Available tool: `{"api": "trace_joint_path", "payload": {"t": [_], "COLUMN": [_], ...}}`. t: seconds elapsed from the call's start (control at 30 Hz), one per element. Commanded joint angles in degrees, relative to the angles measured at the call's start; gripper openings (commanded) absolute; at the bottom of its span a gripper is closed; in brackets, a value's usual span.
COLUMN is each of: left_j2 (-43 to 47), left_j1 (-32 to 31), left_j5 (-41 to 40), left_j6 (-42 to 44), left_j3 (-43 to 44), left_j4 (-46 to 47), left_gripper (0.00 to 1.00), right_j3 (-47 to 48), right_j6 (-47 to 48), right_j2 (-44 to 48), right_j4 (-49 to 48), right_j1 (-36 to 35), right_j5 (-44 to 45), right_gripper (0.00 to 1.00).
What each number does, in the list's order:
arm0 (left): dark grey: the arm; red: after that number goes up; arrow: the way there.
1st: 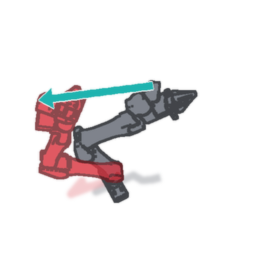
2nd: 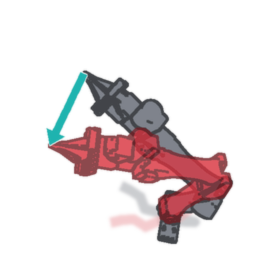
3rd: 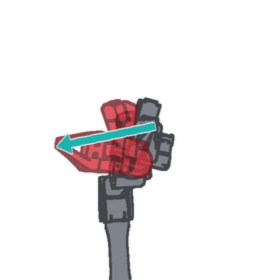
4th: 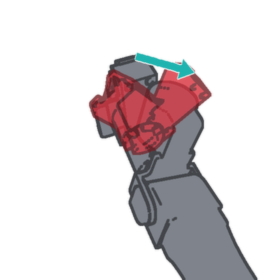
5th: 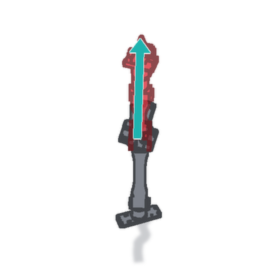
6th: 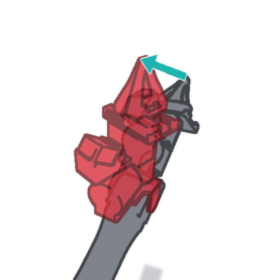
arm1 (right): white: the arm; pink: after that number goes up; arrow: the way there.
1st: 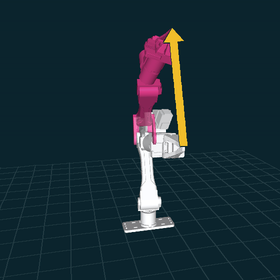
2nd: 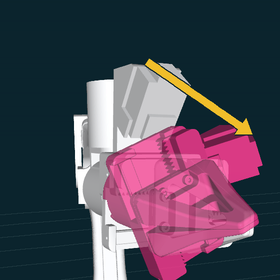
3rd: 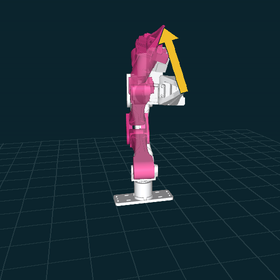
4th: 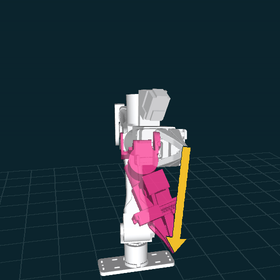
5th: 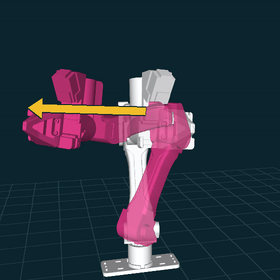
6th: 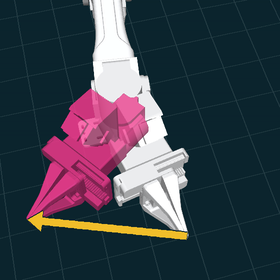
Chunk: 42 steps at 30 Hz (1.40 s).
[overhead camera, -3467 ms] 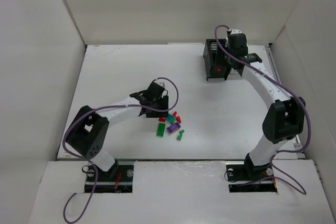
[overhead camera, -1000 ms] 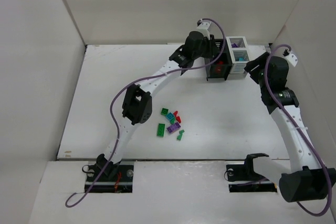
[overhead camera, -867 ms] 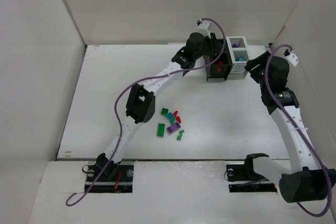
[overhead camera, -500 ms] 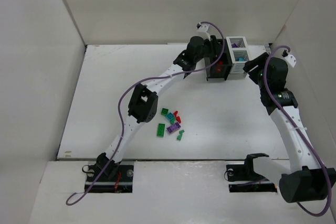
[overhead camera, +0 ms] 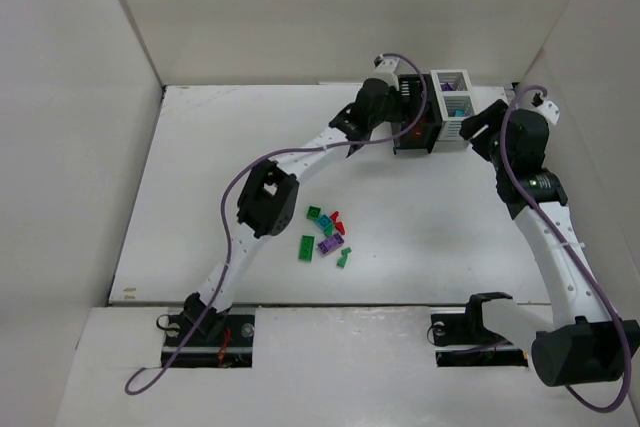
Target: Sort the legos into containers by color
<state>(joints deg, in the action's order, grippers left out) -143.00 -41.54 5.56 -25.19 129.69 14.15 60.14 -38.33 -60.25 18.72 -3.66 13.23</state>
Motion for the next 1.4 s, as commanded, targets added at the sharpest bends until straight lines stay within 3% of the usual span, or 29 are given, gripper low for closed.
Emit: {"api": "trace_joint_path", "payload": {"t": [0.0,0.03,0.07,0.2,0.27,0.3,0.43,0.57,0.67,0.9,1.37], "left_j2": [15.9,23.1,27.1,46.7,56.7,59.6,71.1,80.7,88.1,99.1,97.2], "left_j1": [-0.1,1.2,2.1,8.0,8.7,8.7,8.1,8.1,8.1,8.7,8.7], "left_j5": [-2.8,-3.4,-4.0,-2.3,-5.8,-12.0,-19.7,-24.2,-24.8,-24.7,-26.0], "left_j6": [2.3,2.3,1.2,-3.9,-3.9,-5.5,-10.7,-17.6,-21.5,-23.5,-22.9], "left_j3": [-11.4,-15.7,-25.3,-47.8,-53.8,-58.3,-68.2,-76.8,-82.7,-88.2,-86.4], "left_j4": [0.9,0.9,0.4,-1.3,-5.1,-10.1,-22.8,-33.4,-37.7,-38.3,-41.6], "left_gripper": [0.92,1.00,1.00,1.00,1.00,1.00,1.00,1.00,1.00,1.00,1.00], "right_j3": [0.9,1.5,1.5,4.9,7.9,8.8,9.8,10.4,10.4,12.5,13.2], "right_j6": [4.7,6.8,8.0,11.8,14.5,15.0,15.7,18.7,19.4,18.9,19.4], "right_j2": [-0.6,-2.1,-3.0,-7.8,-12.2,-13.8,-21.0,-26.1,-30.0,-38.4,-43.0], "right_j4": [-4.0,-4.0,-3.0,1.7,4.5,6.8,10.1,11.4,12.5,13.1,10.1], "right_j1": [0.5,-0.4,-1.1,-8.4,-14.4,-16.5,-26.3,-36.5,-40.2,-46.2,-46.7], "right_j5": [-6.5,-7.8,-9.2,-7.5,-7.4,-6.6,-5.9,-3.8,-2.7,0.2,-1.1], "right_gripper": [0.70,0.70,0.70,0.70,0.70,0.70,0.66,0.65,0.64,0.61,0.60]}}
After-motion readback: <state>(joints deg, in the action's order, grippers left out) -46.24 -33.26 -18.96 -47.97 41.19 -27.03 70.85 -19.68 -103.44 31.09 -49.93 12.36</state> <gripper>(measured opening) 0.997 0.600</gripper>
